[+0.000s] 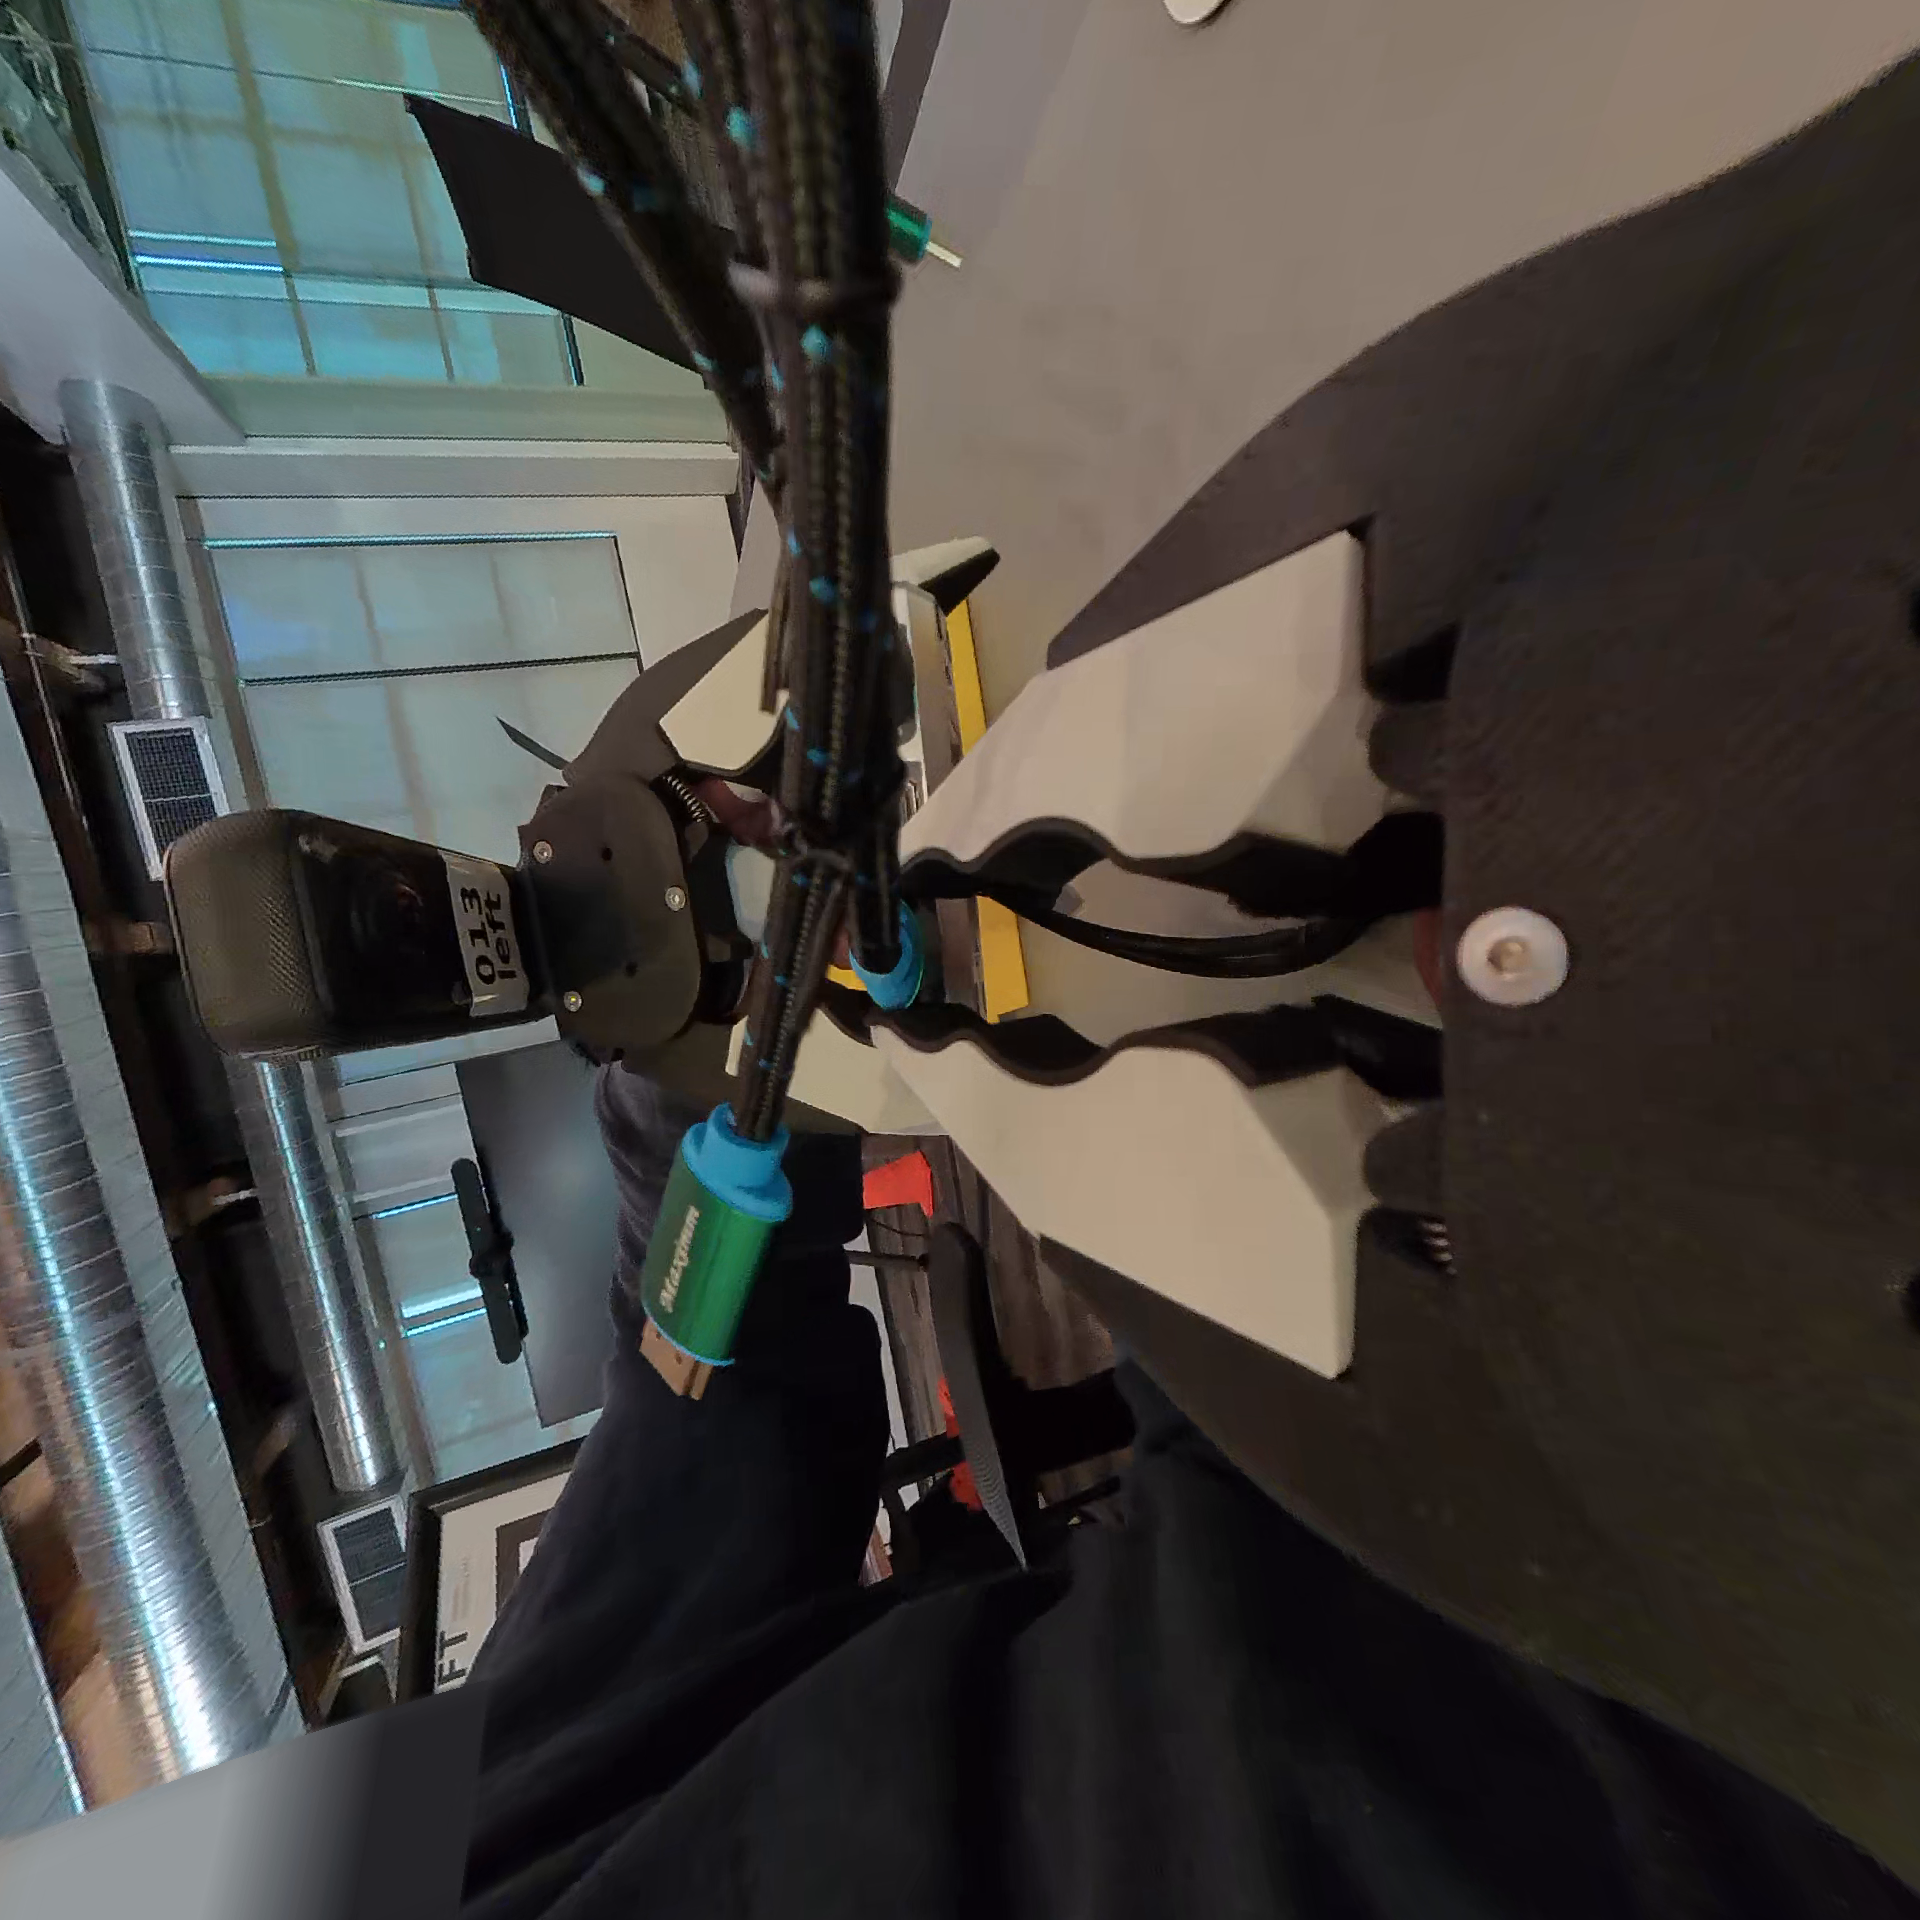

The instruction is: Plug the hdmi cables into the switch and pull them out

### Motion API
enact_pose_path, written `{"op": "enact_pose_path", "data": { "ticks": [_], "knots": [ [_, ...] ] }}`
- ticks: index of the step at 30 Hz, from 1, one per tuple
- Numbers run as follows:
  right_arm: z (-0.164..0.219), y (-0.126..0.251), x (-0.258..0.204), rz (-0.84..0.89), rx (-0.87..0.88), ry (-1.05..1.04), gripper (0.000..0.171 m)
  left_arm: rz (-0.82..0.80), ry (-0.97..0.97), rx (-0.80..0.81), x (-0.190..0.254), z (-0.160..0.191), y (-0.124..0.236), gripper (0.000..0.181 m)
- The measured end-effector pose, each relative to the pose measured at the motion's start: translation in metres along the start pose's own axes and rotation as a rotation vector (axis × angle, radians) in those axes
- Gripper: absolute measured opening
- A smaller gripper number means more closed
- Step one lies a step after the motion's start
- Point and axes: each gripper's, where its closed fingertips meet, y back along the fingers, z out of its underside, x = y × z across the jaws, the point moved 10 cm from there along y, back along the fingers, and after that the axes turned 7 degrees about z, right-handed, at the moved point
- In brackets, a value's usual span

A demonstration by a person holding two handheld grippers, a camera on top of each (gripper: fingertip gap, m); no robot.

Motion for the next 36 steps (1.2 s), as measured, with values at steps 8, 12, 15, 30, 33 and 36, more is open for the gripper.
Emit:
{"op": "enact_pose_path", "data": {
  "ticks": [8, 12, 15, 30, 33, 36],
  "knots": [
    [-0.016, -0.004, -0.013, 0.111, -0.132, 0.277, 0.019, 0.041, 0.069, 0.073, 0.001, 0.004, 0.003, 0.127],
    [-0.017, -0.004, -0.011, 0.074, -0.094, 0.209, 0.019, 0.037, 0.072, 0.099, 0.005, 0.004, 0.002, 0.127],
    [-0.012, -0.002, -0.008, 0.024, -0.026, 0.1, 0.018, 0.018, 0.049, 0.103, 0.006, 0.003, 0.002, 0.127],
    [-0.01, 0.009, 0.012, -0.032, 0.027, -0.036, 0.018, -0.108, -0.028, 0.206, 0.001, 0.018, 0.003, 0.1],
    [-0.007, 0.002, 0.011, -0.053, 0.011, -0.028, 0.018, -0.132, -0.089, 0.188, 0.009, 0.013, -0.007, 0.112],
    [-0.003, -0.004, 0.005, -0.064, -0.016, 0.009, 0.018, -0.016, -0.057, 0.196, 0.013, 0.009, -0.015, 0.129]
  ]
}}
